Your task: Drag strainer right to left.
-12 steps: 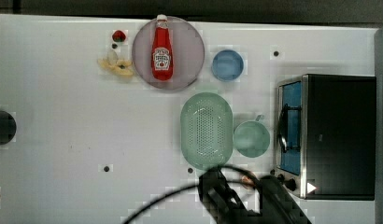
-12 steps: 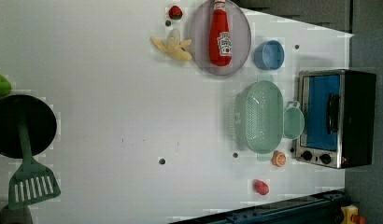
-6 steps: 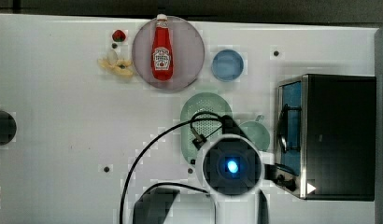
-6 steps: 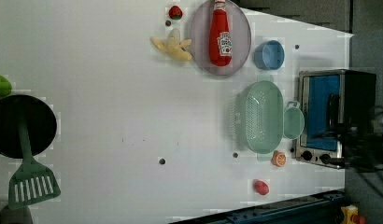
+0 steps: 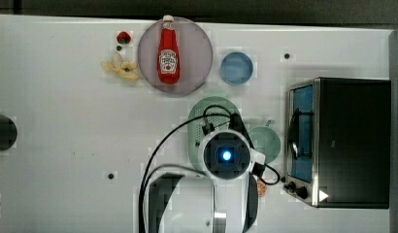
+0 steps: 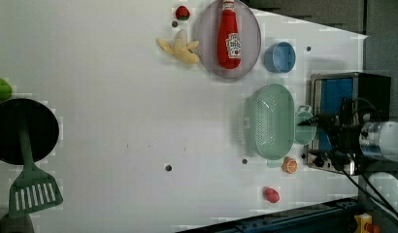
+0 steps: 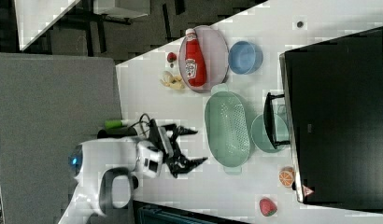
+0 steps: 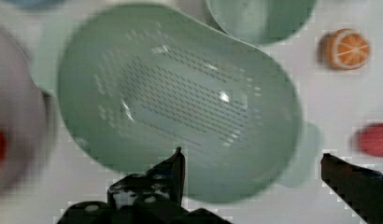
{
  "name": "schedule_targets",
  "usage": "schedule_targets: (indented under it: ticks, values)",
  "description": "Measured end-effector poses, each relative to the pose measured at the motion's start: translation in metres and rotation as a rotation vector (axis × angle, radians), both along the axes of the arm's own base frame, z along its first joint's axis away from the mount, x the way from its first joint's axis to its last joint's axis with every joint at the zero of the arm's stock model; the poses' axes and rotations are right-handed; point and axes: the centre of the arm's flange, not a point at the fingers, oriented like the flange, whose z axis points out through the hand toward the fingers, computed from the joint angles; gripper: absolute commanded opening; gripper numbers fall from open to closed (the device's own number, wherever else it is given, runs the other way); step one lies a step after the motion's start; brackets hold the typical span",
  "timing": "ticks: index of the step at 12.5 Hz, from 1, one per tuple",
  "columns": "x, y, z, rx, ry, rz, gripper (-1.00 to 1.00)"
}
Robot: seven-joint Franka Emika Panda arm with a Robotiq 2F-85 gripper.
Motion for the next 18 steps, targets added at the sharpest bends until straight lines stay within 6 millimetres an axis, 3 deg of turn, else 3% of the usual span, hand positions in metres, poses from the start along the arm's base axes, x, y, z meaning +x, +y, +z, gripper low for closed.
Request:
schedule_targets:
  ticks: [3,6,9,13,18]
  values:
    - [0.016,-0.006,-0.054,0.003,-0.005,-0.162,1.00]
    - [0.025,-0.001,-0.122,-0.003,-0.047,-0.183,1.00]
    - [0.013,0.008,-0.179,-0.011,0.010,-0.198,1.00]
    - [0.012,0.015,-0.190,-0.005,-0.018,-0.256,1.00]
    - [0.024,0.047,-0.184,0.013,-0.064,-0.249,1.00]
